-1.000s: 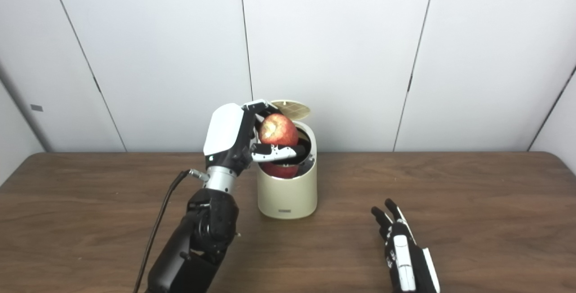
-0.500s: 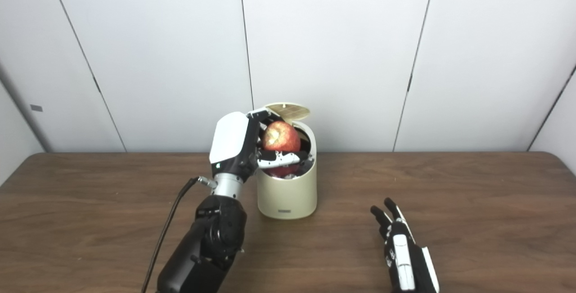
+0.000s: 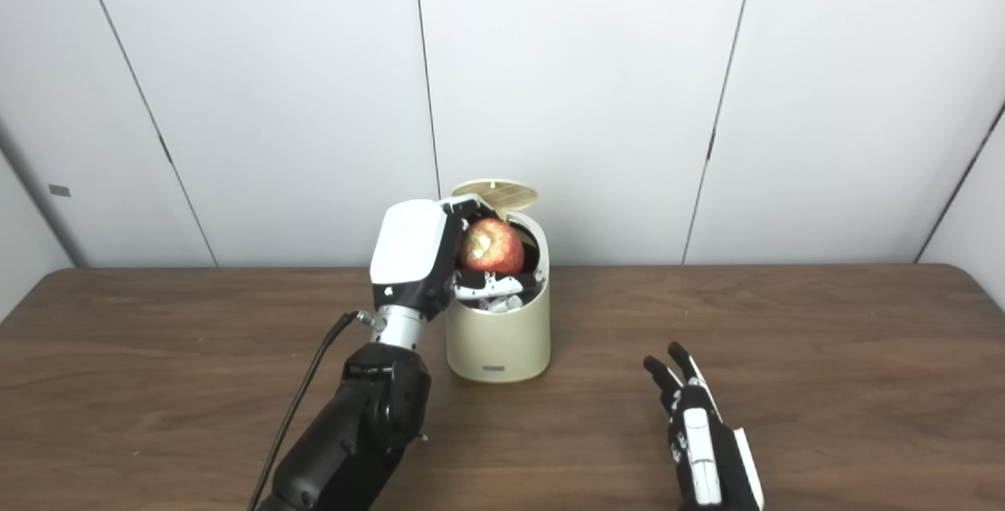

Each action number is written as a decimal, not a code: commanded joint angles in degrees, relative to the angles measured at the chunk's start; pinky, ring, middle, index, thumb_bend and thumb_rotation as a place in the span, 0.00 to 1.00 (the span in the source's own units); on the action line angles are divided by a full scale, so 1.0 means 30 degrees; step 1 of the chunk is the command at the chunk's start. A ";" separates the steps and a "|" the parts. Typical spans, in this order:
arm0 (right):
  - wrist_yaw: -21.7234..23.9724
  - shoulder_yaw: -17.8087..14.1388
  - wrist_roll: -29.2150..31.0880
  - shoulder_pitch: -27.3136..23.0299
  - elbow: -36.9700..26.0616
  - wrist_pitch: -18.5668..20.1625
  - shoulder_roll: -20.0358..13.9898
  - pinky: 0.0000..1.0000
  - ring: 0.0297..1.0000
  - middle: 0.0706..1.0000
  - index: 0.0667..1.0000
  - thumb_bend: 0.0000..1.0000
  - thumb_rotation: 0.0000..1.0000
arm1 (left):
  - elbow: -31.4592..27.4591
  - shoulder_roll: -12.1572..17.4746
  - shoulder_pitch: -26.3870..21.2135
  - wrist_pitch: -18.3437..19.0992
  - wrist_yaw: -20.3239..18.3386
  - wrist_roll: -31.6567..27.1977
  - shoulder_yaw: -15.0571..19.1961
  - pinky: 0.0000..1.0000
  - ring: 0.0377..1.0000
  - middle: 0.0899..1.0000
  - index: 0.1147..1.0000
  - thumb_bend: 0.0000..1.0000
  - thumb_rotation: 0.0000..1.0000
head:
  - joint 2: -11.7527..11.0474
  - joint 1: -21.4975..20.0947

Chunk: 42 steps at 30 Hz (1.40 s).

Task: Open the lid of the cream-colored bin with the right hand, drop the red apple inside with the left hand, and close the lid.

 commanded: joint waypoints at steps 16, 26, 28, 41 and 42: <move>0.0320 0.0123 0.0304 -0.0179 0.0412 -0.1011 0.0104 0.99 0.91 0.80 0.90 0.61 0.85 | -0.0156 -0.0446 -0.0674 0.1591 -0.0311 0.0131 0.0007 0.42 0.52 0.52 0.40 0.49 0.00 | -0.0010 0.0073; 0.0486 0.0158 0.0377 -0.0136 0.0309 -0.1027 -0.0078 0.96 0.88 0.76 0.85 0.62 0.83 | -0.0738 -0.0339 -0.0690 0.3117 -0.1518 0.0791 -0.0554 0.52 0.62 0.64 0.59 1.00 0.02 | 0.0037 0.0132; 0.0491 0.0113 0.0499 -0.0119 0.0263 -0.0984 -0.0047 0.95 0.87 0.76 0.84 0.61 0.83 | -0.0765 -0.0333 -0.0721 0.3381 -0.1611 0.0827 -0.0658 0.53 0.63 0.66 0.60 1.00 0.03 | 0.0037 0.0132; 0.0330 0.0053 0.0267 -0.0170 0.0275 -0.0975 -0.0102 0.96 0.87 0.73 0.84 0.61 0.84 | -0.0767 -0.0228 -0.0683 0.3409 -0.1749 0.0776 -0.0794 0.55 0.62 0.66 0.61 1.00 0.00 | -0.0047 0.0126; 0.0340 0.0048 0.0272 -0.0170 0.0281 -0.1007 -0.0111 0.96 0.87 0.73 0.84 0.60 0.84 | -0.0775 -0.0220 -0.0627 0.3163 -0.1664 0.0610 -0.0739 0.55 0.62 0.65 0.61 0.98 0.00 | -0.0037 0.0142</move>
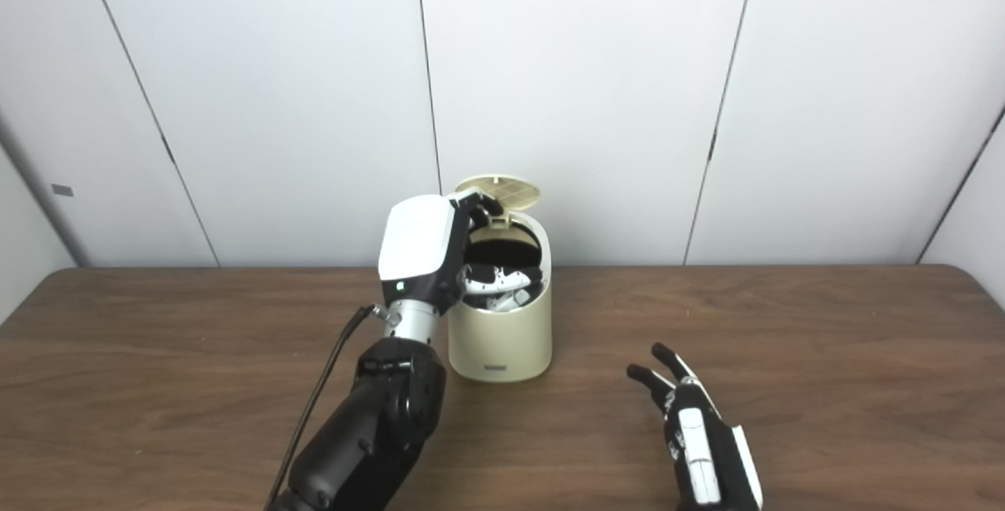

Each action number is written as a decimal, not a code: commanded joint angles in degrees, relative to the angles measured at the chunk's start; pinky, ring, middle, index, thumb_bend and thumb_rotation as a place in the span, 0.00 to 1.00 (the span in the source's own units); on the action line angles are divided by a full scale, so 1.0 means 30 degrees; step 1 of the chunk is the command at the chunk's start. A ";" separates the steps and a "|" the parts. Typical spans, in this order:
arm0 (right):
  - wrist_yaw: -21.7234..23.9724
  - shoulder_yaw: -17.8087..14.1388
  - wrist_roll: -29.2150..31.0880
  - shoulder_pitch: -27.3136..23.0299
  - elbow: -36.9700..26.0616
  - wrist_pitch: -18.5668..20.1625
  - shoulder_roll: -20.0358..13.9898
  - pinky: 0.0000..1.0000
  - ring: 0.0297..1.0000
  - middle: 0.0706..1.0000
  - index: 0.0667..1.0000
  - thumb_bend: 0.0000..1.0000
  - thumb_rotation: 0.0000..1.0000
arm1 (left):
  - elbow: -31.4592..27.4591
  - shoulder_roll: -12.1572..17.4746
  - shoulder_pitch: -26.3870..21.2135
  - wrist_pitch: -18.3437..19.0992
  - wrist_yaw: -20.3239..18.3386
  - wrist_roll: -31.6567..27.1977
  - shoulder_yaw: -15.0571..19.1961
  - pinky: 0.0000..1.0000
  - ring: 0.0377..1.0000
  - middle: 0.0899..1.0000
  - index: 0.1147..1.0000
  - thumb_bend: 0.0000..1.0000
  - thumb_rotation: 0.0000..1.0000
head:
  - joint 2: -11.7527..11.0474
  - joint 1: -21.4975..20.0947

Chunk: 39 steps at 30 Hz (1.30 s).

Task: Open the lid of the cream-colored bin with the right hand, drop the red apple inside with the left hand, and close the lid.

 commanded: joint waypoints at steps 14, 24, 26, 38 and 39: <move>0.0239 -0.0062 0.0250 -0.0152 0.0397 -0.0751 -0.0093 0.93 0.86 0.73 0.85 0.60 0.84 | -0.0687 0.0088 0.0229 -0.2352 0.1177 -0.1205 0.0792 0.32 0.43 0.50 0.36 0.47 0.00 | -0.0053 0.0248; 0.0287 -0.0044 0.0234 -0.0296 0.0837 -0.1060 -0.0224 0.90 0.84 0.73 0.85 0.60 0.85 | -0.3299 -0.0194 0.0791 -0.2619 0.0741 -0.2688 0.2305 0.29 0.37 0.43 0.47 0.47 0.00 | -0.0299 0.0401; 0.0301 -0.0045 0.0218 -0.0320 0.0892 -0.1113 -0.0248 0.90 0.84 0.73 0.85 0.60 0.86 | -0.4038 -0.0260 0.1014 -0.3027 0.0630 -0.3768 0.2974 0.32 0.38 0.44 0.44 0.47 0.00 | -0.0316 0.0401; 0.0628 -0.0122 0.0720 -0.0265 0.0983 -0.1154 -0.0552 0.94 0.85 0.73 0.84 0.59 0.87 | -0.9299 -0.0981 0.2295 -0.1787 -0.1757 -0.8408 0.5979 0.31 0.38 0.46 0.39 0.47 0.00 | -0.0259 0.0563; 0.0645 -0.0122 0.0717 -0.0257 0.1002 -0.1162 -0.0585 0.94 0.85 0.73 0.84 0.59 0.86 | -0.9584 -0.0865 0.2427 -0.1873 -0.1930 -0.8624 0.6124 0.31 0.38 0.46 0.39 0.47 0.00 | -0.0233 0.0596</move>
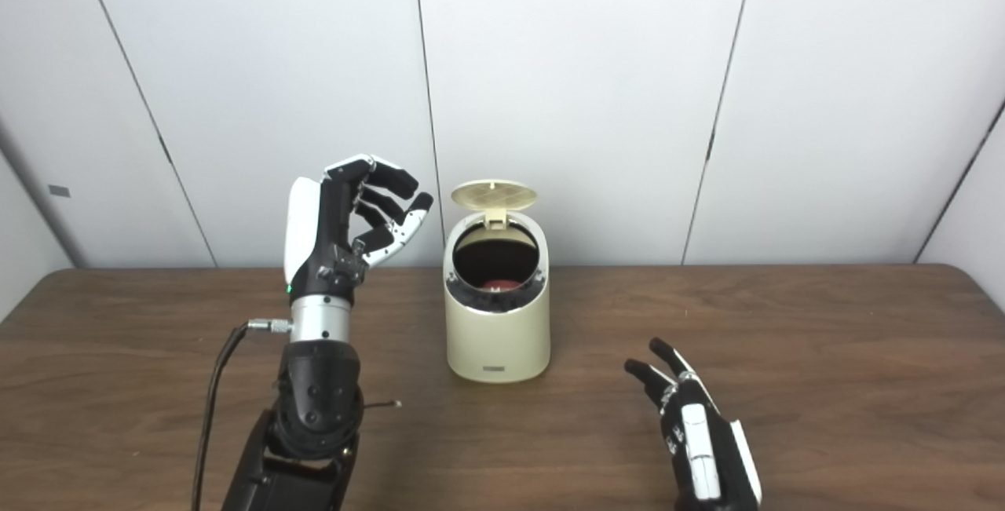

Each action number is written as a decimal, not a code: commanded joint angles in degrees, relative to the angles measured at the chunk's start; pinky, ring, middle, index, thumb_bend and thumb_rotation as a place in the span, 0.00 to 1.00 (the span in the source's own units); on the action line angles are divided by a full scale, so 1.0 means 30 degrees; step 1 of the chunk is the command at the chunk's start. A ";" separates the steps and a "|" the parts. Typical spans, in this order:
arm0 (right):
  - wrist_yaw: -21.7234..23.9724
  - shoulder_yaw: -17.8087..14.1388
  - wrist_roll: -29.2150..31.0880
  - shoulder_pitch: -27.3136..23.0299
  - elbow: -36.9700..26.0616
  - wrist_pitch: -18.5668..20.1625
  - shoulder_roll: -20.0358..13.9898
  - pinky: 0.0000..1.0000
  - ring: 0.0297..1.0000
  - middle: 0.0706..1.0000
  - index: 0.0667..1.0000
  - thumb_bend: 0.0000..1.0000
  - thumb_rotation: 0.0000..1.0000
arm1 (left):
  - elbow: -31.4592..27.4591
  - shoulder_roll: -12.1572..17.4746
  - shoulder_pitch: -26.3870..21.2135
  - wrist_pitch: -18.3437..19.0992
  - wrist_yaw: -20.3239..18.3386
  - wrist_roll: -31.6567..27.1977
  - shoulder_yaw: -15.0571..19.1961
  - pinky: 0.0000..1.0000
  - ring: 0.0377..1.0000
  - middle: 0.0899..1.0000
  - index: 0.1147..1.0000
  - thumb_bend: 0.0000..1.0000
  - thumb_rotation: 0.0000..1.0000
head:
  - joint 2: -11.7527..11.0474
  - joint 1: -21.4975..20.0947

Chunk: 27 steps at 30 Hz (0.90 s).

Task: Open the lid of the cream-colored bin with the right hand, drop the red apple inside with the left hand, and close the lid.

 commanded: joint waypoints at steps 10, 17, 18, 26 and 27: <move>0.0395 -0.0190 0.0277 0.0013 0.0464 -0.0630 -0.0311 0.92 0.85 0.75 0.85 0.58 0.87 | -0.3344 0.0340 0.1509 0.1224 -0.1769 -0.3347 0.2212 0.39 0.45 0.45 0.40 0.48 0.00 | 0.0203 0.0024; 0.0207 -0.0232 0.0294 -0.0046 -0.0137 -0.0199 -0.0274 0.95 0.90 0.83 0.84 0.59 0.85 | -0.4043 0.0739 0.4110 0.1166 -0.3653 -0.7446 0.3350 0.48 0.53 0.56 0.43 0.50 0.06 | 0.0276 0.0003; 0.0234 -0.0200 0.0232 -0.0084 -0.0256 -0.0145 -0.0338 0.97 0.92 0.84 0.84 0.59 0.85 | -0.4025 0.0956 0.4492 0.1095 -0.4180 -0.8222 0.3425 0.53 0.58 0.61 0.43 0.50 0.07 | 0.0352 -0.0053; 0.0608 0.0106 -0.0463 -0.1474 -0.0557 0.0270 -0.1399 1.00 1.00 0.96 0.90 0.60 0.90 | -0.3143 0.1762 0.7464 -0.0737 -0.5986 -1.0644 0.3262 0.95 0.96 0.99 0.99 0.50 0.67 | 0.0434 -0.0144; 0.0539 0.0137 -0.0659 -0.1748 -0.0600 0.0425 -0.1487 1.00 1.00 0.96 0.90 0.61 0.89 | -0.3140 0.1695 0.7759 -0.0755 -0.6034 -1.0752 0.3189 0.97 0.98 0.99 1.00 0.50 0.72 | 0.0471 -0.0143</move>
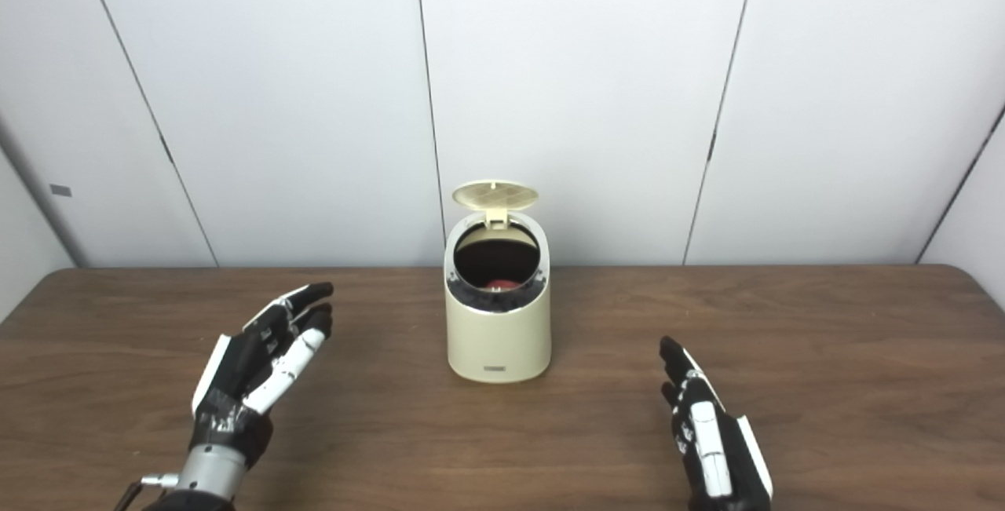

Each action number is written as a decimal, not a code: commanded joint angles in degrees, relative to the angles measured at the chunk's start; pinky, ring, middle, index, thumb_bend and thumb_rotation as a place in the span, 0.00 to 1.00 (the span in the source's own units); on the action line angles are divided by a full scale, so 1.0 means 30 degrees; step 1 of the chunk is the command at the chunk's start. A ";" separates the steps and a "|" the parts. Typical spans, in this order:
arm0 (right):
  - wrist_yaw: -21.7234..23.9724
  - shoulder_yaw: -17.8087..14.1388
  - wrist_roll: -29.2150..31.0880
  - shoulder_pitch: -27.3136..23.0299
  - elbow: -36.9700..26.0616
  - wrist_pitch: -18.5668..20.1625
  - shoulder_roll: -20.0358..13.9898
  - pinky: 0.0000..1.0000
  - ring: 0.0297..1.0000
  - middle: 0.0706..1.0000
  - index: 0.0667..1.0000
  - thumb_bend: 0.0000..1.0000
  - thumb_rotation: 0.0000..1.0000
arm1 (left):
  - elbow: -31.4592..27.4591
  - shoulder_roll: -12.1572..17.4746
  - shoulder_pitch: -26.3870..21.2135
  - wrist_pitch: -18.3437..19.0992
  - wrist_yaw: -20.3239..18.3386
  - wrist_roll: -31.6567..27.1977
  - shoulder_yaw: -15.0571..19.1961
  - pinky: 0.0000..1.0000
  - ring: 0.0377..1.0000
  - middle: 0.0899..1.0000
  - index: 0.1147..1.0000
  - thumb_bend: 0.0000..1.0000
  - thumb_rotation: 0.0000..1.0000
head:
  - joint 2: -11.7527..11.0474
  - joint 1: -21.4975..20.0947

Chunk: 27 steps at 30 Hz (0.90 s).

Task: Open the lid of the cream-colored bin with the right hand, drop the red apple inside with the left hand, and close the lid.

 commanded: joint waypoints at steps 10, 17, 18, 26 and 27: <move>-0.0419 0.0792 -0.4165 -0.4000 -0.1575 0.2088 -0.1228 1.00 1.00 0.96 0.84 0.69 0.93 | 0.0658 -0.0267 0.1733 -0.2144 -0.0069 0.0700 -0.1525 1.00 1.00 1.00 1.00 0.55 1.00 | 0.0271 -0.0154; -0.0208 0.1154 -0.5580 -0.6443 -0.1759 0.3995 -0.1935 1.00 1.00 0.98 0.85 0.70 0.93 | 0.1278 -0.0478 0.2131 -0.2809 0.0235 0.0529 -0.1215 1.00 1.00 1.00 1.00 0.58 1.00 | 0.0373 -0.0323; -0.0186 0.1288 -0.5873 -0.6866 -0.1584 0.3867 -0.2066 1.00 1.00 0.98 0.85 0.69 0.94 | 0.1336 -0.0488 0.2164 -0.2836 0.0286 0.0567 -0.1173 1.00 1.00 1.00 1.00 0.58 1.00 | 0.0374 -0.0347; -0.0073 0.1863 -0.6834 -1.0173 -0.0311 0.4124 -0.2240 0.86 0.93 0.94 0.82 0.58 0.93 | 0.1692 -0.0465 0.2244 -0.2814 0.0501 0.0863 -0.1009 1.00 1.00 1.00 1.00 0.55 1.00 | 0.0426 -0.0440; -0.0083 0.1952 -0.7032 -1.0532 -0.0177 0.4344 -0.2227 0.86 0.93 0.94 0.82 0.59 0.94 | 0.1681 -0.0477 0.2255 -0.2792 0.0498 0.0863 -0.1017 1.00 1.00 1.00 1.00 0.55 1.00 | 0.0406 -0.0456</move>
